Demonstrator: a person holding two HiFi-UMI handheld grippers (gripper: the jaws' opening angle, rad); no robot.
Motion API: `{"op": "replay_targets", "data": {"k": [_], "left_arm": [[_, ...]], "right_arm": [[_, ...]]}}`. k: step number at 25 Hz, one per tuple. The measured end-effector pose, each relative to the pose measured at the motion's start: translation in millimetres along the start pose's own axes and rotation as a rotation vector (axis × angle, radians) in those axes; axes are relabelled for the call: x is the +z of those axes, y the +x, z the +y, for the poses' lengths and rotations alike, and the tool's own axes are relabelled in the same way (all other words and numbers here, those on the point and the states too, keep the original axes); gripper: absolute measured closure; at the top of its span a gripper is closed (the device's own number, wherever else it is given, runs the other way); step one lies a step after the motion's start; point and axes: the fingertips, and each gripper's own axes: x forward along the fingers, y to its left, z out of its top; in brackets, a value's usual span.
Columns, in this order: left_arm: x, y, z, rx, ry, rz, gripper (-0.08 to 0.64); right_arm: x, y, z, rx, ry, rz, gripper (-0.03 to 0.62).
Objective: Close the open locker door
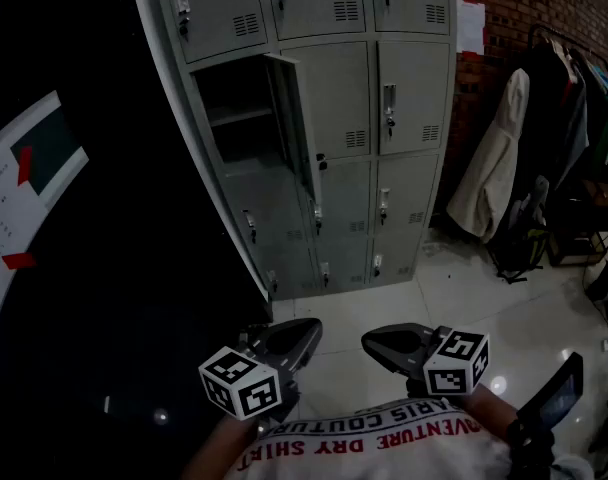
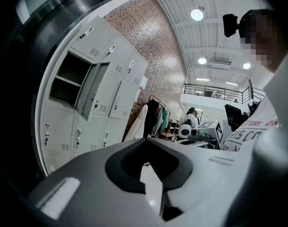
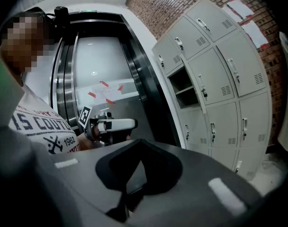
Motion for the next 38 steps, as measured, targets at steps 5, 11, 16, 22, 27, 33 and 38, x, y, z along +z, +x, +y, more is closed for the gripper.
{"op": "replay_targets", "data": {"k": [5,11,16,22,27,33,38], "left_arm": [[-15,24,-6,0.005,0.0,0.009,0.555],[-21,39,6,0.033,-0.02,0.001,0.555],[-12,51,38,0.038,-0.02,-0.006,0.555],[10,75,93,0.012,-0.011,0.001,0.555],[39,92,150,-0.005,-0.017,0.016,0.555],[75,99,203,-0.016,-0.019,0.011,0.555],[97,102,238,-0.022,-0.012,0.006,0.555]], "right_arm": [[-7,-14,-23,0.01,0.0,0.0,0.597],[-10,-11,-42,0.04,0.003,0.013,0.597],[3,8,-68,0.031,-0.007,0.007,0.597],[24,49,-109,0.012,0.016,-0.003,0.597],[55,95,-145,-0.004,0.035,-0.02,0.597],[94,137,-168,-0.008,0.042,-0.038,0.597],[111,165,-196,-0.041,0.027,-0.03,0.597]]}}
